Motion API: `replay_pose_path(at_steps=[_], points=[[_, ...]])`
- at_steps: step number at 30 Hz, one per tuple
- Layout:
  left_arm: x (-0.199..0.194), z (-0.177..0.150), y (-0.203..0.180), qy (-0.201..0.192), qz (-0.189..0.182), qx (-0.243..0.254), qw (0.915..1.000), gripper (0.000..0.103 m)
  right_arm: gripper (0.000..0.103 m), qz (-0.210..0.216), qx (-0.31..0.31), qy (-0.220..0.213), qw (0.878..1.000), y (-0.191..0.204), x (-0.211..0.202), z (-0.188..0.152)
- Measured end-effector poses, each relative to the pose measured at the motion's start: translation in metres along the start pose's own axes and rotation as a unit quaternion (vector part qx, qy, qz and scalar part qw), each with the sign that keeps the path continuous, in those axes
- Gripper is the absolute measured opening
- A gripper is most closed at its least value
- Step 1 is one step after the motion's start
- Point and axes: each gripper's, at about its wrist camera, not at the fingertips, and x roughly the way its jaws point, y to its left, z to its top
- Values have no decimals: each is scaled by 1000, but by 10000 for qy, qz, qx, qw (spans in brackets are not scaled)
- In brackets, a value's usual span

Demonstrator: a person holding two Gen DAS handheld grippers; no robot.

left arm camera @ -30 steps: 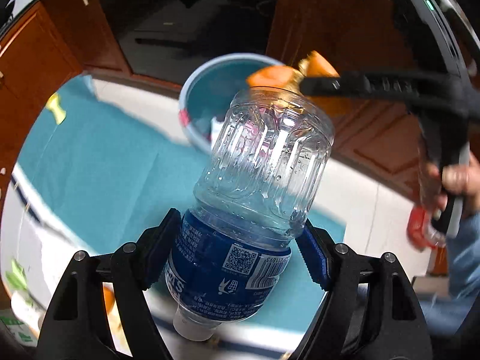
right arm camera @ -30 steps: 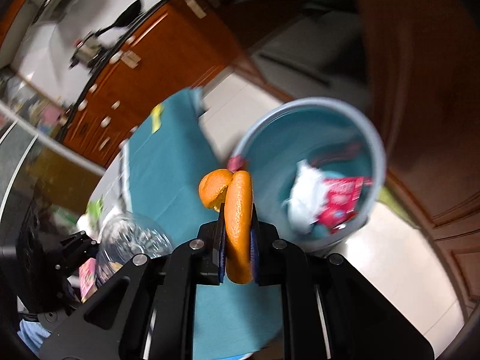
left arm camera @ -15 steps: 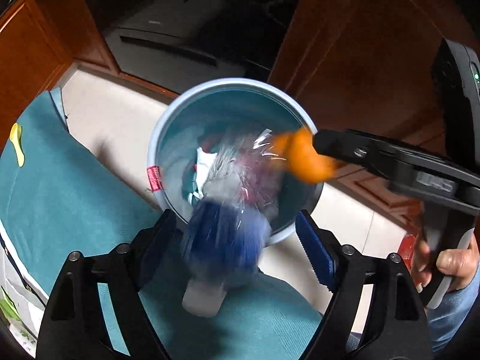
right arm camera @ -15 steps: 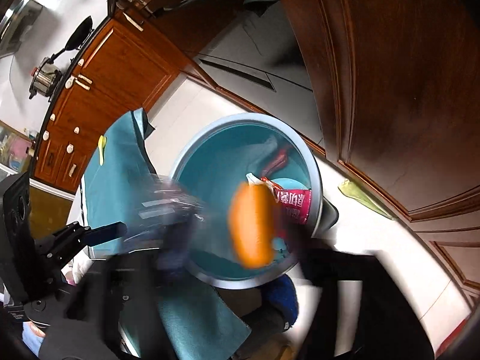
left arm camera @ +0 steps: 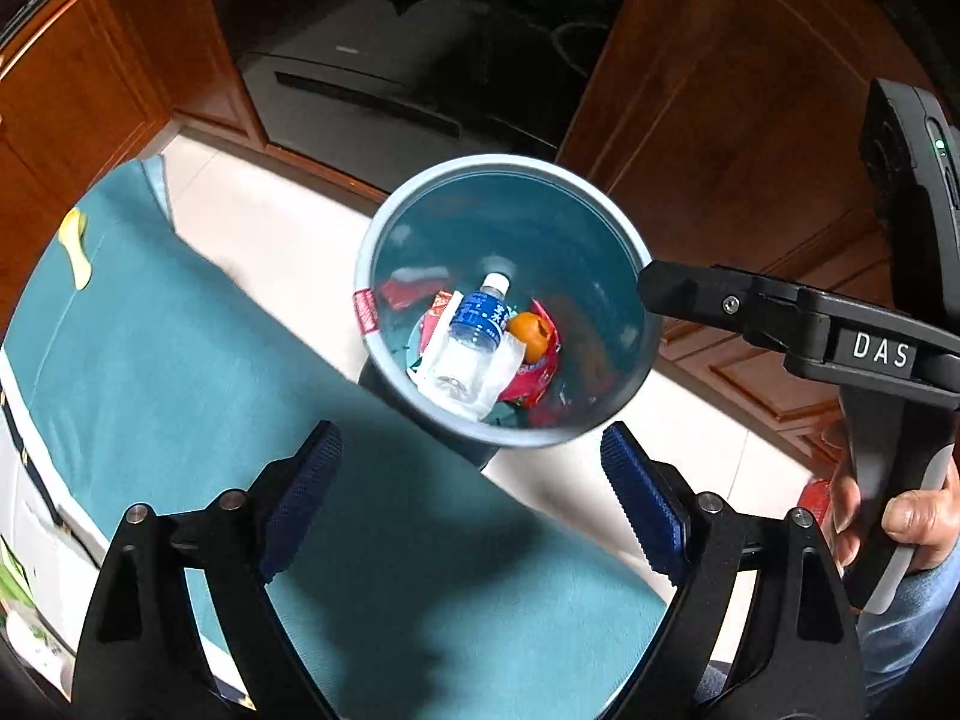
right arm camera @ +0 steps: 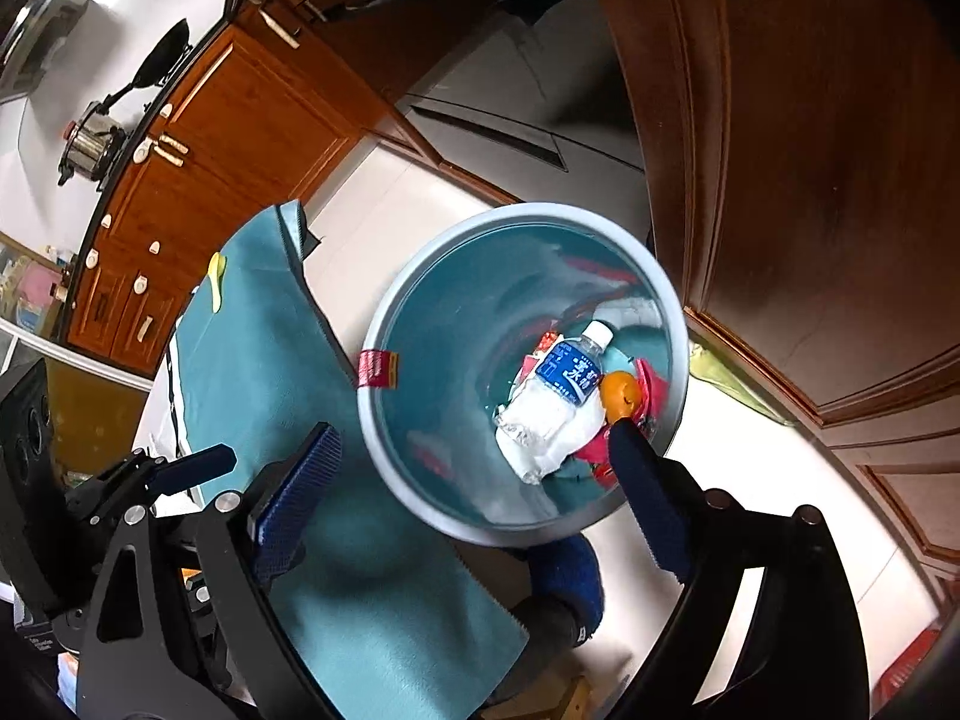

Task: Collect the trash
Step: 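Grasp the orange peel with the right tool while the left tool grasps the pale green melon rind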

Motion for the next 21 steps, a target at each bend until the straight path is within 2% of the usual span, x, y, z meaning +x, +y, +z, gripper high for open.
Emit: replay_pose_path(at_steps=[6, 9, 14, 21], points=[[-35, -36, 15, -221, 28, -202, 9995, 90, 90, 71, -440, 82, 9990, 45, -14, -20], [-56, -62, 36, -337, 123, -347, 9988, 92, 90, 129, -737, 180, 9970, 76, -16, -32], [-94, -112, 95, -531, 489, -781, 9943, 94, 90, 260, -1208, 415, 9915, 129, -6, -51], [-130, -182, 175, -661, 775, -1672, 9807, 94, 90, 376, -1796, 864, 9792, 196, 23, -84]])
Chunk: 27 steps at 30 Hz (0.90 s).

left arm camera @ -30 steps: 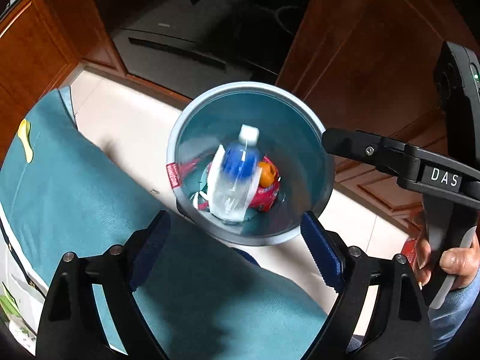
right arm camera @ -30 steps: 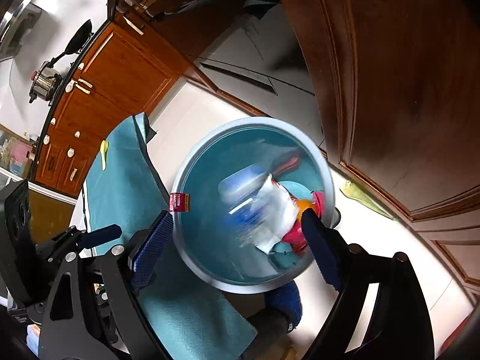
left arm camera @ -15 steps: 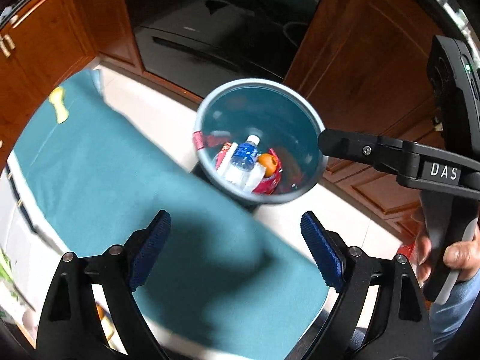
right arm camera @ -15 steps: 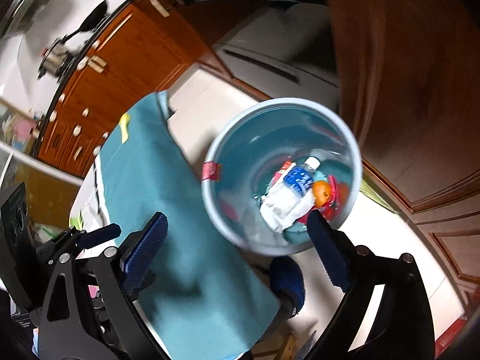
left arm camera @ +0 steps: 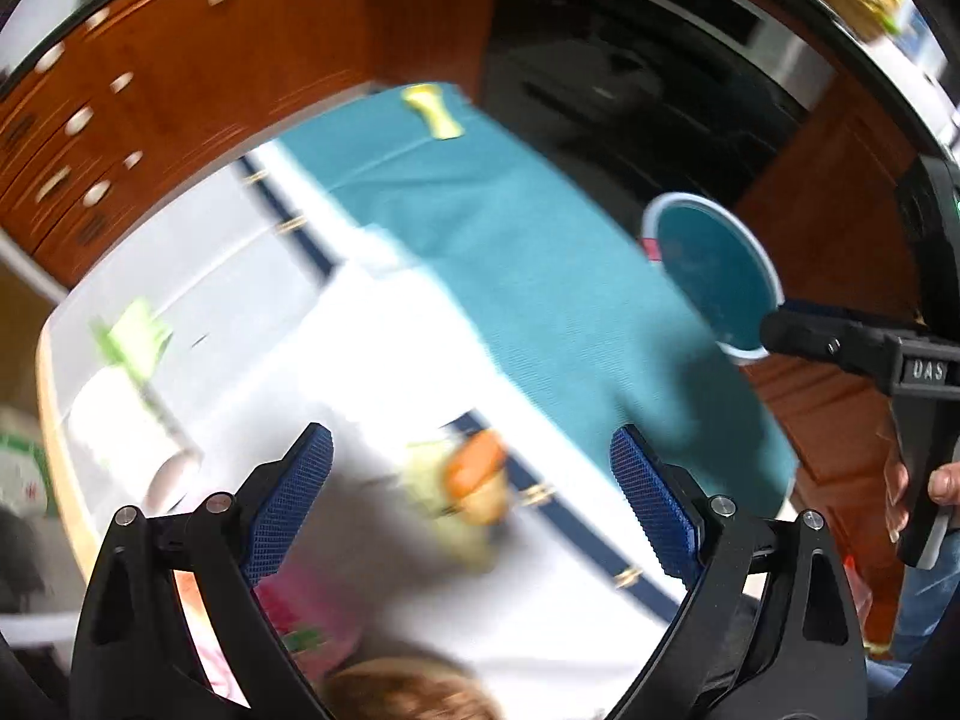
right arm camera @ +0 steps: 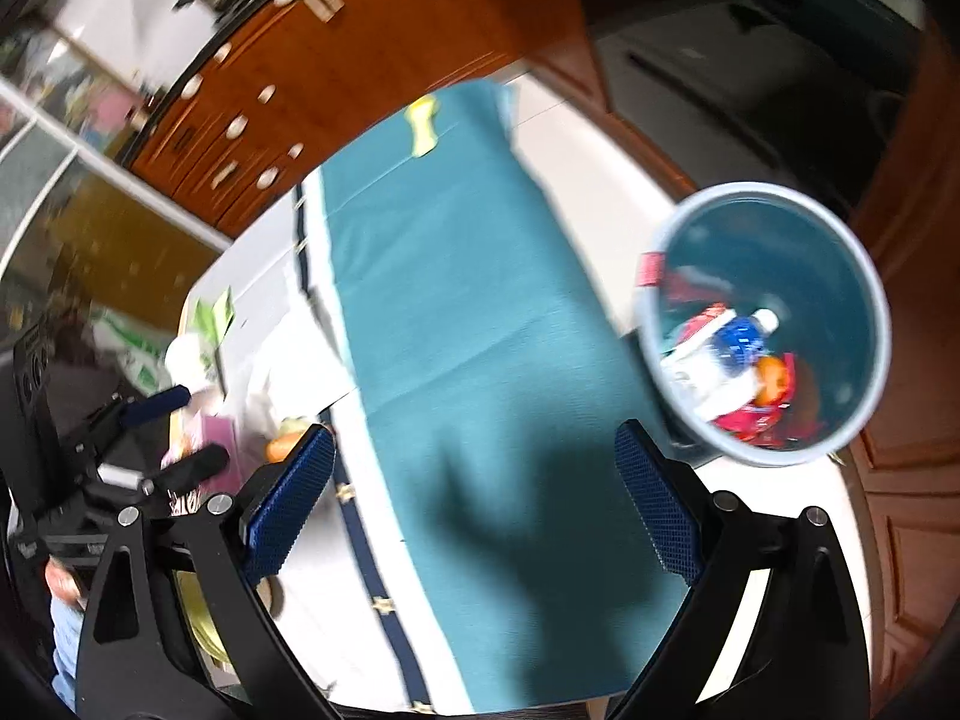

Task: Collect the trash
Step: 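Grasp the orange peel with the right tool while the left tool grasps the pale green melon rind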

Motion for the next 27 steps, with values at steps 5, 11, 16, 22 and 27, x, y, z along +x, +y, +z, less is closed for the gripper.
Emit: replay_pose_path(at_steps=[5, 11, 16, 22, 27], points=[[-8, -26, 38, -11, 12, -324, 9995, 94, 90, 70, -338, 399, 9986, 43, 35, -10], [-8, -54, 53, 40, 111, -298, 9995, 94, 90, 151, -736, 863, 9934, 92, 74, -27], [-12, -75, 60, 22, 186, -166, 9997, 94, 90, 140, -1084, 869, 9902, 118, 90, -33], [-15, -83, 64, -8, 166, -125, 9998, 94, 90, 11, -1314, 644, 9892, 130, 109, -27], [-10, -79, 67, 2, 96, -171, 9998, 94, 74, -38, -1385, 695, 9879, 129, 120, -27]])
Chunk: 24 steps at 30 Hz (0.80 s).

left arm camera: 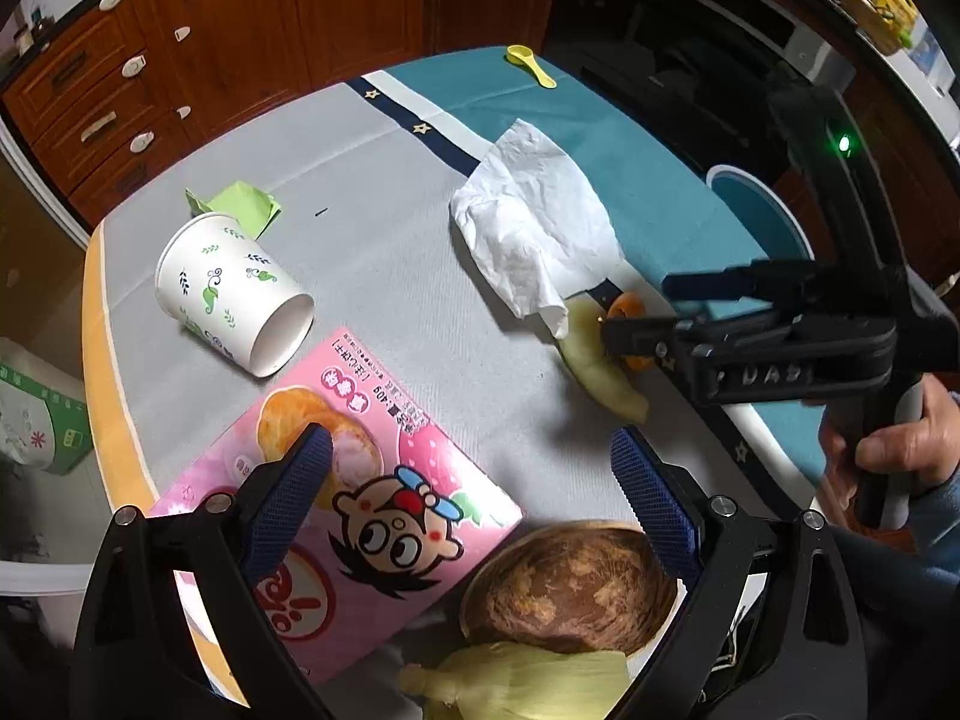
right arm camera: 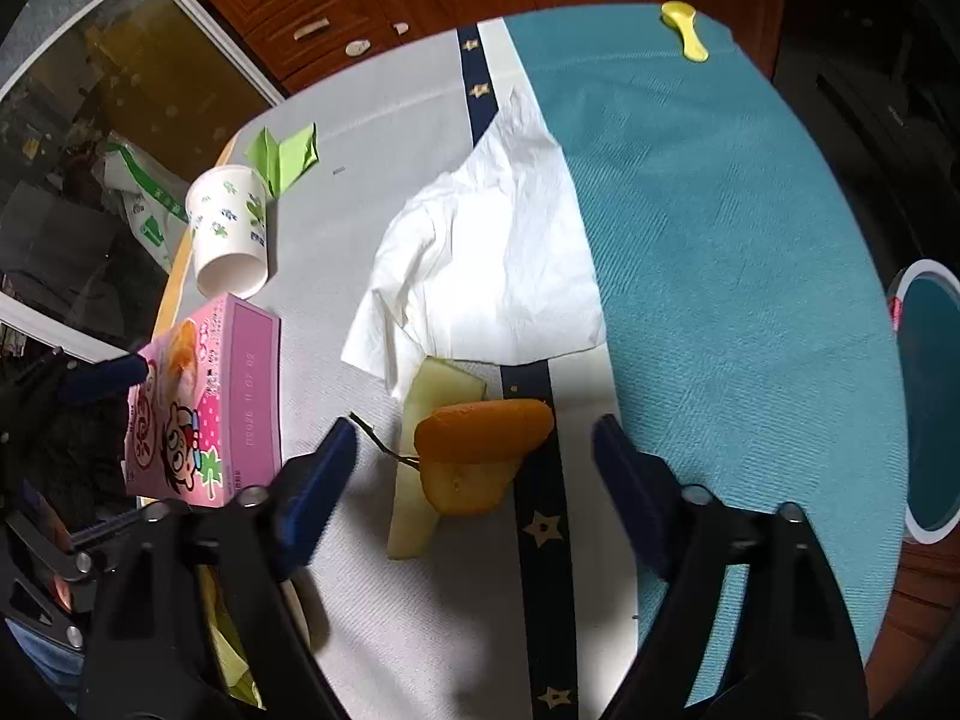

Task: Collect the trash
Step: 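Grasp the orange peel with the right tool while the left tool grasps the pale green melon rind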

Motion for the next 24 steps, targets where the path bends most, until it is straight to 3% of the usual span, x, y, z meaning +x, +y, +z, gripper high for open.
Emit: replay_pose_path(at_steps=[4, 6, 10, 19, 24], points=[[5, 5, -5, 21, -48, 52, 10000, 94, 71, -102, -274, 59, 9996, 11, 13, -6], [7, 7, -9, 47, -52, 82, 9999, 94, 47, -186, -306, -27, 9994, 11, 13, -8], [13, 9, -17, 118, -38, 159, 9998, 94, 27, -30, -181, -107, 9998, -2, 3, -9], [48, 22, -62, 472, -255, 476, 9974, 94, 22, 62, 465, -385, 9982, -57, -25, -15], [75, 33, -76, 612, -157, 434, 9971, 94, 22, 230, 740, -509, 9957, -82, -35, -27]])
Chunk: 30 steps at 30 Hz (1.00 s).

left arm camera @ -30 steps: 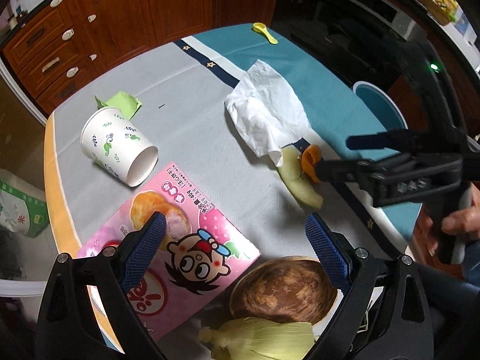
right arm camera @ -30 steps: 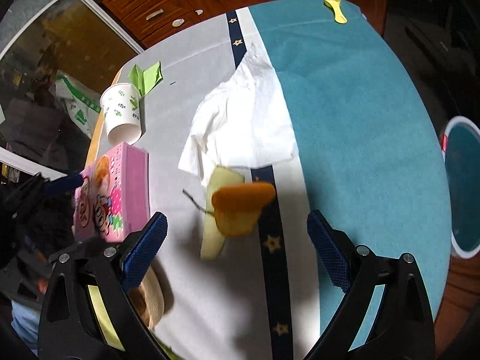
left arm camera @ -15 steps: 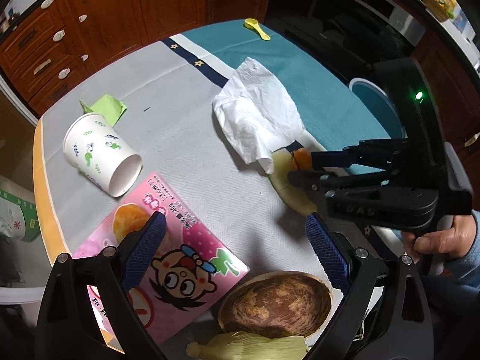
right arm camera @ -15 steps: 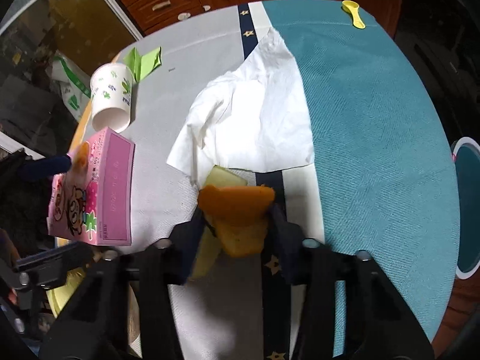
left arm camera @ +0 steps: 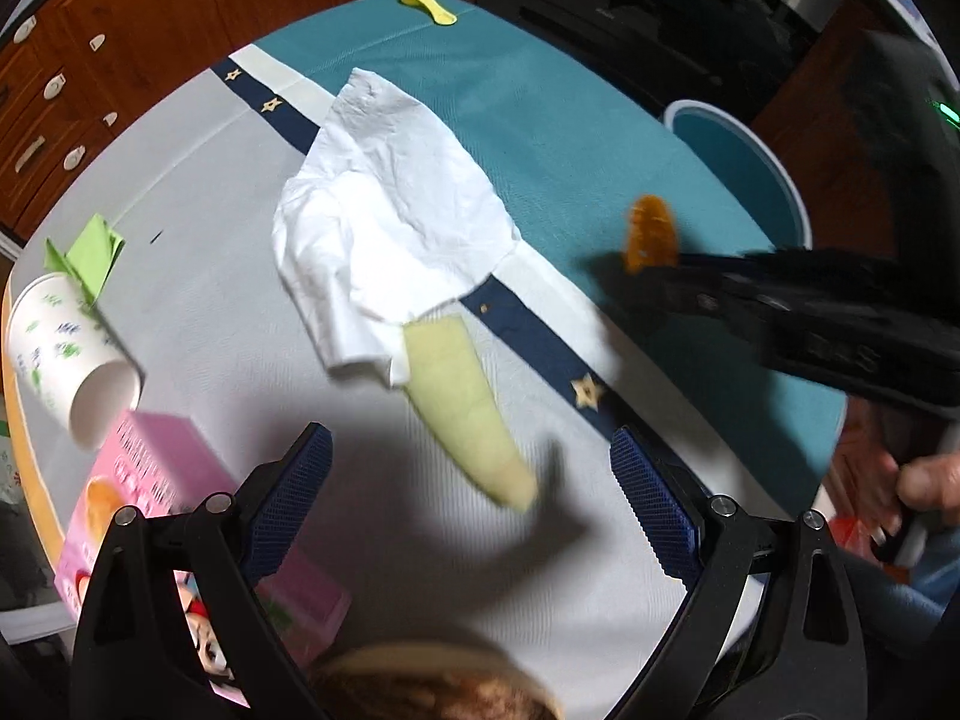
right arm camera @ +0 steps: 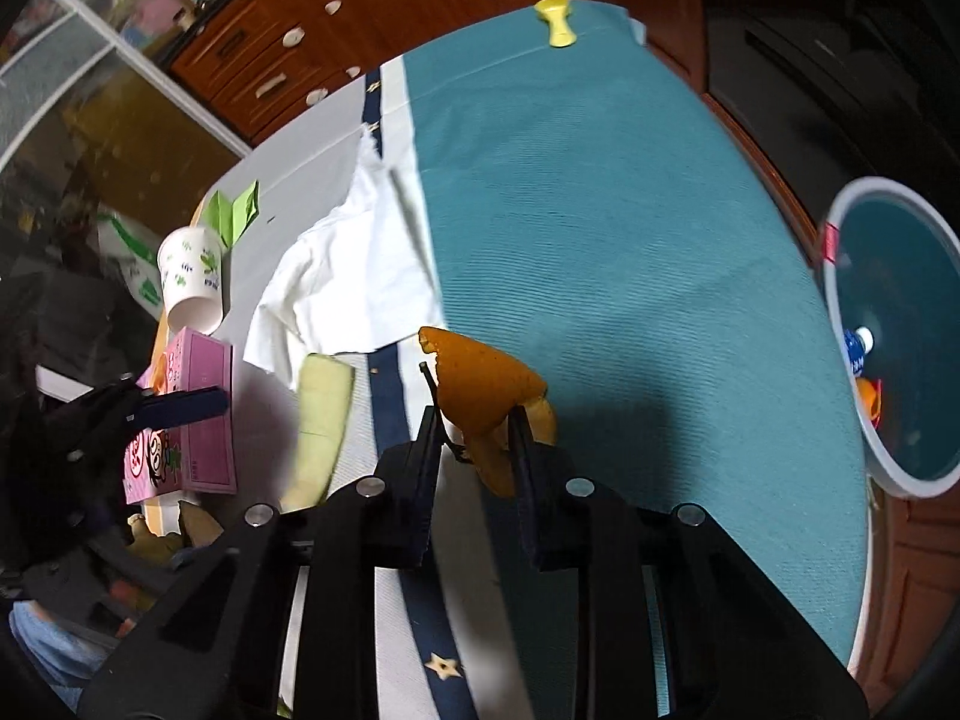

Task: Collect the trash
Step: 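Grasp the orange peel with the right tool while the left tool grasps the pale green melon rind, then carry peel and rind over the teal bin and open both tools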

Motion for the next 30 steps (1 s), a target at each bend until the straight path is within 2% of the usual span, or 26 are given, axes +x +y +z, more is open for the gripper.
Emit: replay_pose_path(at_steps=[4, 6, 7, 8, 9, 11, 16, 19, 21, 22, 23, 24, 30], points=[[14, 13, 9, 78, -48, -257, 9996, 89, 22, 100, 71, -106, 9999, -8, -7, -2], [20, 16, 10, 161, -80, -297, 9994, 79, 22, 127, 87, -172, 9997, -11, -10, -2], [25, 17, 9, 247, -98, -283, 9992, 69, 22, 142, 95, -201, 9997, -13, -11, -2], [26, 16, 5, 216, 16, -201, 9996, 63, 22, 172, 113, -234, 9995, -15, -12, -2], [26, 14, -2, 206, 75, -62, 9997, 61, 22, 198, 130, -253, 9994, -17, -13, -2], [25, 11, -12, 198, 67, 65, 9998, 51, 22, 228, 160, -278, 9992, -21, -14, -2], [22, -1, -48, 277, -396, 510, 9975, 38, 22, 279, 275, -375, 9985, -33, -18, -3], [23, -4, -63, 328, -439, 722, 9959, 37, 22, 304, 382, -416, 9979, -41, -22, -8], [24, -2, -64, 365, -369, 678, 9963, 38, 22, 321, 439, -427, 9976, -45, -24, -11], [25, 0, -65, 420, -351, 620, 9966, 40, 22, 323, 458, -429, 9975, -47, -24, -12], [25, 3, -63, 478, -314, 595, 9966, 51, 22, 334, 478, -426, 9974, -49, -25, -14], [26, 1, -65, 550, -211, 573, 9966, 57, 22, 353, 491, -421, 9973, -51, -26, -16], [25, -18, -76, 439, 165, 753, 9961, 59, 22, 425, 492, -432, 9970, -55, -28, -22]])
